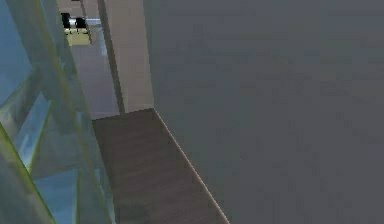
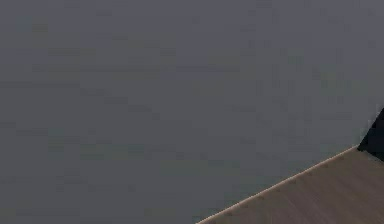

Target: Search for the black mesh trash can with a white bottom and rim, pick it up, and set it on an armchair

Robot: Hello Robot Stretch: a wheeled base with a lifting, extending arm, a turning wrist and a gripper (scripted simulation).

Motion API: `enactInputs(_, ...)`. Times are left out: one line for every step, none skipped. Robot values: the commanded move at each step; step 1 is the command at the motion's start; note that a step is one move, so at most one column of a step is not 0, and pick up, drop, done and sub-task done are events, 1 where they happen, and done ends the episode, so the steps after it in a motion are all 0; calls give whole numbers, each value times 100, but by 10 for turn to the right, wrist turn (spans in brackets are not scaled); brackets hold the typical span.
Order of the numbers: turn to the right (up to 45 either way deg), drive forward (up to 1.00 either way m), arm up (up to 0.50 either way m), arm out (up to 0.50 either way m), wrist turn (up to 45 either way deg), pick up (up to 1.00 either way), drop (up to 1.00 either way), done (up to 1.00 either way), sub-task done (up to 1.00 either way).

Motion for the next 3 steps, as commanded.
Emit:
enactInputs(0,30,0,0,0,0,0,0,0)
enactInputs(-240,0,0,0,0,0,0,0,0)
enactInputs(0,100,0,0,0,0,0,0,0)
